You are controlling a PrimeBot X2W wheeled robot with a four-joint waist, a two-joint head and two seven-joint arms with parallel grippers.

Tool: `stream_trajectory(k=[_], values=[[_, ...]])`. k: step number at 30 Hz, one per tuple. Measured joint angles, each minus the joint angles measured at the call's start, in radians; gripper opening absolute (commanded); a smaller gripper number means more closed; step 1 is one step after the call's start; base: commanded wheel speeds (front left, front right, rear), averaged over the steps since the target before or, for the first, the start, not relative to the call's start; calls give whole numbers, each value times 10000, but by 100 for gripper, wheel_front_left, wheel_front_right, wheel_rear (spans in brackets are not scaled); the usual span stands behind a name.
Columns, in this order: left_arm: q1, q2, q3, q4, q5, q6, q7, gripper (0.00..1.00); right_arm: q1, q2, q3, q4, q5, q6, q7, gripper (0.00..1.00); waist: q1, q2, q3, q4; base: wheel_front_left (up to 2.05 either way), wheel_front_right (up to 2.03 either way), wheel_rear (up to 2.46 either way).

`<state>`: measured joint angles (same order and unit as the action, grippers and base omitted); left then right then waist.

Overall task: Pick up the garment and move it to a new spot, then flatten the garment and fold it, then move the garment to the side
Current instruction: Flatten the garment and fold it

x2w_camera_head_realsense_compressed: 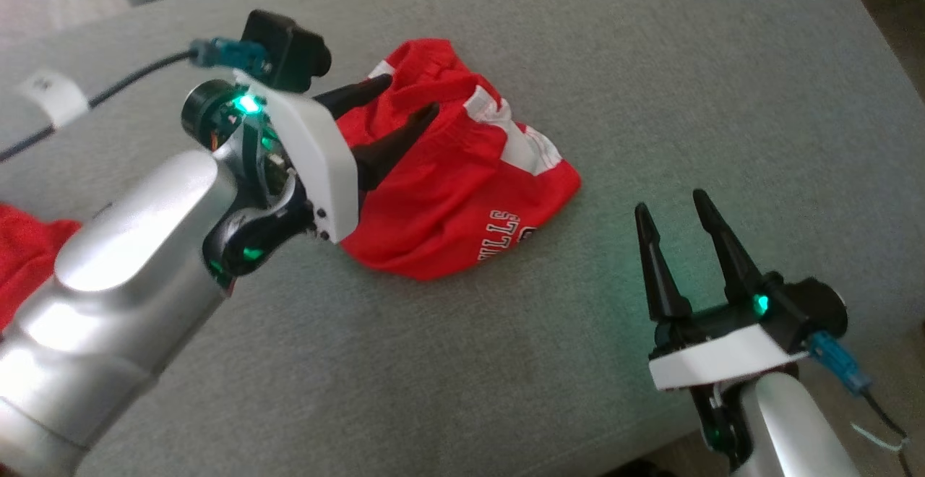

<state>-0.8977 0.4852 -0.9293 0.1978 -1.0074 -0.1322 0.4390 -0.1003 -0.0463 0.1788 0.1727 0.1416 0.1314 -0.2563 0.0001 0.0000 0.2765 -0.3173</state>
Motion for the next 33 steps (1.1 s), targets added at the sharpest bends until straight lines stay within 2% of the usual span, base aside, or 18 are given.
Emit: stream_trajectory(k=[7, 18, 19, 20, 21, 22, 23, 28, 33], values=[[-674, -90, -579, 288, -1400, 0, 554, 100, -365, 0, 56, -50, 173, 0, 0, 100, 0, 0, 467, -466, 0, 0, 0], [-1139, 42, -1360, 543, -2119, 0, 1103, 100, -389, 0, 138, -52, 460, 0, 0, 100, -1, 0, 746, -1126, 0, 0, 0], [-1156, 77, -1440, 527, -2176, 0, 1145, 92, -391, 0, 146, -54, 483, 0, 0, 100, -1, 0, 763, -1172, 0, 0, 0], [-1179, 107, -1480, 495, -2173, 2, 1093, 57, -393, 0, 159, -54, 512, 0, 0, 100, -1, 0, 776, -1217, 0, 0, 0], [-1215, 123, -1482, 470, -2176, 2, 945, 30, -393, 0, 176, -54, 522, 0, 0, 100, -1, 0, 783, -1264, 0, 0, 0], [-1258, 132, -1484, 414, -2178, 2, 840, 9, -393, 0, 194, -52, 522, 0, 0, 100, -1, 0, 782, -1307, 0, 0, 0], [-1304, 132, -1486, 347, -2180, 2, 694, 0, -394, 0, 219, -50, 522, 0, 0, 100, -1, 0, 777, -1347, 0, 0, 0], [-1840, 0, -1505, -151, -2673, 2, 109, 0, -388, 0, 395, -27, 520, 0, 0, 100, -2, 0, 534, -1452, 0, 0, 0], [-2780, -439, -1264, -556, -3024, 2, -805, 0, -337, -2, 512, 10, 520, 0, 0, 100, -3, 0, 242, -1320, 0, 0, 0]])
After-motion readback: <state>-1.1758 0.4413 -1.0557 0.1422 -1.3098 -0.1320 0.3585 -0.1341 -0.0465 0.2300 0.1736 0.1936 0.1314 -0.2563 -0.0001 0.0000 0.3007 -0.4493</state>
